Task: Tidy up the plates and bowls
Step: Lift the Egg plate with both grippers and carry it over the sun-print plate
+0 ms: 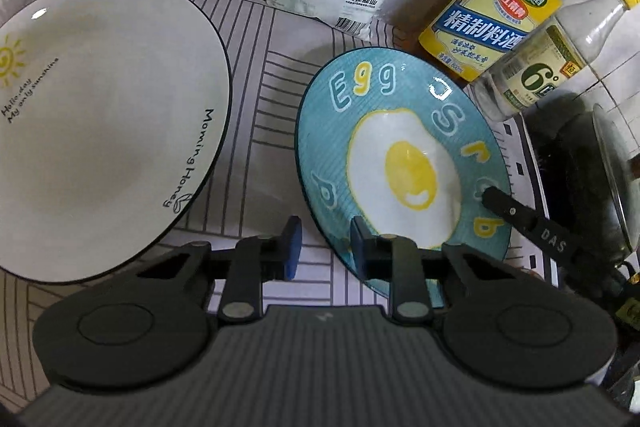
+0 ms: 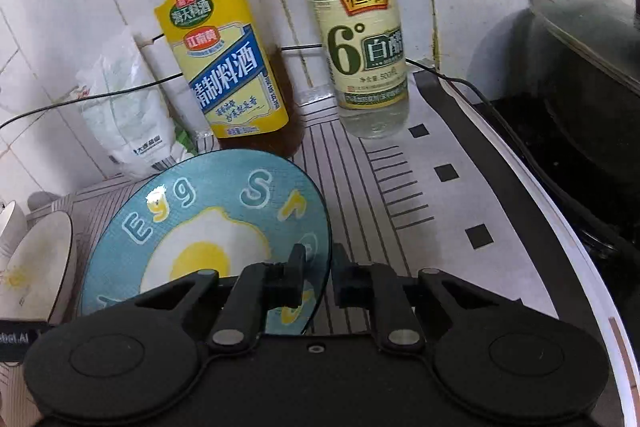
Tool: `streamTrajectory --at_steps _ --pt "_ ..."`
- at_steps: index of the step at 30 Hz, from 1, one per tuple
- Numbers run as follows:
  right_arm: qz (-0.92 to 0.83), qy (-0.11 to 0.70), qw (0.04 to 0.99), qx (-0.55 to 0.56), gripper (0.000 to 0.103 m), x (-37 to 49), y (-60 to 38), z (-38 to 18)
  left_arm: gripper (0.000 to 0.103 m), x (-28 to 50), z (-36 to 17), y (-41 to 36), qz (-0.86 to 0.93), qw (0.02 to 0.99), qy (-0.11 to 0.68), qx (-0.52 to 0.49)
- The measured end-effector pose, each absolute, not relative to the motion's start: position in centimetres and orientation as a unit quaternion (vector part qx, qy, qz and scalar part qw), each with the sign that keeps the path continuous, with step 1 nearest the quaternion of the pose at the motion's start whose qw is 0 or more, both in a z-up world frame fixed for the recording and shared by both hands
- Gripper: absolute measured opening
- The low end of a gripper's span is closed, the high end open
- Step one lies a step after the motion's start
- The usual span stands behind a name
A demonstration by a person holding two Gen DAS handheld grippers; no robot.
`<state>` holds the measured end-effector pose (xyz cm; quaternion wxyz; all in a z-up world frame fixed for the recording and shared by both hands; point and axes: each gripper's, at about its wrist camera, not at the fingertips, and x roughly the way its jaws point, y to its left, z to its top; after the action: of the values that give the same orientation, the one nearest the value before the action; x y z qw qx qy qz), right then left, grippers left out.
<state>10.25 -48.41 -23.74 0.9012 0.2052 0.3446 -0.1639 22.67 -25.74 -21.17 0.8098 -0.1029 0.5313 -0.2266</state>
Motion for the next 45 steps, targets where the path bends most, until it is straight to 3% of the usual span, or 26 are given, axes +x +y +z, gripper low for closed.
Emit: streamTrajectory --at_steps 6,8,12,18,45 --pt "-0.138 0.351 0.901 0.215 0.018 10.3 -49.5 -24.0 0.025 22.9 -21.4 -26.7 -0.232 0.817 0.518 -0.103" --pt "-0.121 0.355 0.898 0.23 0.024 10.5 -49.9 -24.4 0.025 22.9 -21.2 -27.2 -0.23 0.82 0.516 -0.088" --pt "-0.111 0.352 0.899 0.234 0.027 10.8 -49.7 -24.9 0.025 22.6 -21.0 -27.5 -0.234 0.826 0.508 -0.074" --pt "-0.098 0.331 0.908 0.237 0.017 10.0 -49.9 -24.1 0.025 22.7 -20.2 -27.3 -0.242 0.832 0.495 -0.058" --pt "-0.06 0.299 0.933 0.189 0.018 7.0 -42.8 -18.0 0.026 18.5 -14.8 -18.7 -0.25 0.847 0.468 -0.044"
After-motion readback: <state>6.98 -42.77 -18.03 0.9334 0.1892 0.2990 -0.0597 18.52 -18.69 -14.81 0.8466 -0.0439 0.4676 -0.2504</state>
